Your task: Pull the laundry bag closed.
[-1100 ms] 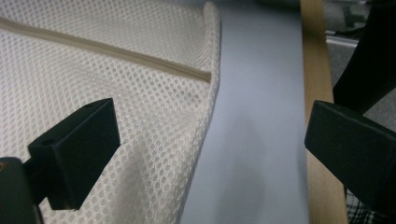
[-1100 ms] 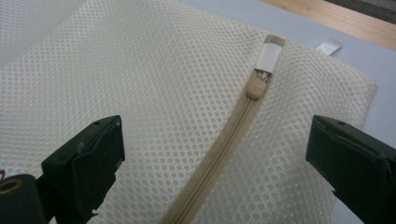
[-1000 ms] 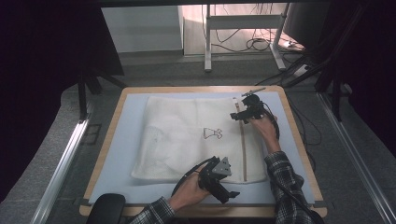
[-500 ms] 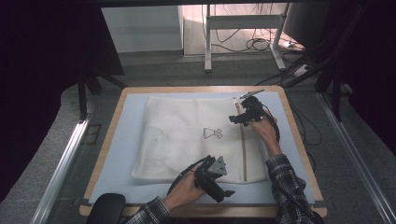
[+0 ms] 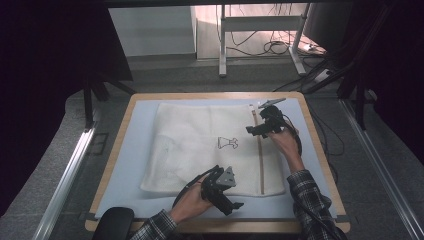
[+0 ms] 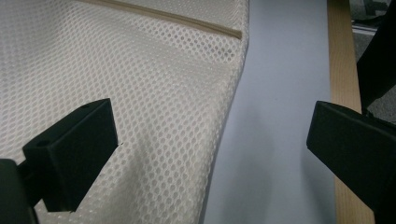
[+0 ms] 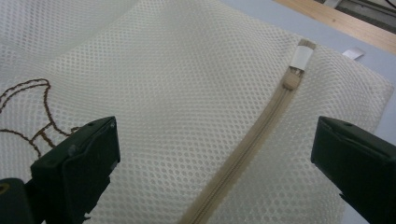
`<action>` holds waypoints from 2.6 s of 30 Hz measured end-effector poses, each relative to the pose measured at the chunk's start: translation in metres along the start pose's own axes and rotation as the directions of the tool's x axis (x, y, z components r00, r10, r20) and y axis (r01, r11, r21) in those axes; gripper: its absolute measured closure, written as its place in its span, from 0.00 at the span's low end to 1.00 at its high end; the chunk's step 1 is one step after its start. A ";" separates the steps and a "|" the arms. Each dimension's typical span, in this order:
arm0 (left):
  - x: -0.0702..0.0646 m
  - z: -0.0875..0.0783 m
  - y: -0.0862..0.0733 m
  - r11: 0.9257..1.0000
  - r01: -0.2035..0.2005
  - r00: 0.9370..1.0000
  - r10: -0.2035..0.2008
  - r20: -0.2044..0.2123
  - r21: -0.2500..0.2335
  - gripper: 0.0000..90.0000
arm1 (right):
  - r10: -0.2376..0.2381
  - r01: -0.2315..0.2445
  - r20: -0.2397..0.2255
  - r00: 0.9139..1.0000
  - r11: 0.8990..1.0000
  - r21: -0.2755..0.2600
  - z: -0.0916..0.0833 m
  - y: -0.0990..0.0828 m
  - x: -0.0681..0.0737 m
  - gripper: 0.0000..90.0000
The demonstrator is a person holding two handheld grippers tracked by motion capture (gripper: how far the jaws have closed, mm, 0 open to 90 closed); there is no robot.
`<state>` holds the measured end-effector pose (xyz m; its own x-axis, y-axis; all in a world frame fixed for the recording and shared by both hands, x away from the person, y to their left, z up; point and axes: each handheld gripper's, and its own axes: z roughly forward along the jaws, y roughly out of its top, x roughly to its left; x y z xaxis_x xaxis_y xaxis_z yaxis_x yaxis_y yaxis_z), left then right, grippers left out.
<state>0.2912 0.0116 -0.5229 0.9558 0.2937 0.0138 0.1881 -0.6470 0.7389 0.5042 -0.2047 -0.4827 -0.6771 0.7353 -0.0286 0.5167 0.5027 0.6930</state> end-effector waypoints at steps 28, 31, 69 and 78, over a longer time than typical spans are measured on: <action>0.011 -0.018 -0.013 0.995 0.081 0.996 -0.082 -0.022 -0.050 0.02 | -0.022 0.022 -0.026 0.999 1.000 -0.013 -0.023 -0.014 0.028 0.00; 0.012 -0.020 -0.015 0.996 0.078 0.996 -0.079 -0.028 -0.044 0.02 | -0.018 0.018 -0.028 0.999 1.000 -0.015 -0.026 -0.016 0.031 0.00; 0.028 -0.068 -0.046 0.987 0.141 0.975 -0.152 -0.164 -0.076 0.03 | -0.106 0.104 -0.046 0.993 0.994 -0.043 -0.062 -0.043 0.079 0.00; 0.031 -0.081 -0.054 0.983 0.163 0.966 -0.177 -0.190 -0.090 0.03 | -0.120 0.118 -0.034 0.992 0.992 -0.053 -0.073 -0.057 0.087 0.00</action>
<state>0.2918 0.1127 -0.5082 0.8466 0.5322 0.0103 0.3203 -0.5248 0.7887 0.3781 -0.2026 -0.4720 -0.7517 0.6537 -0.0870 0.4046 0.5614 0.7219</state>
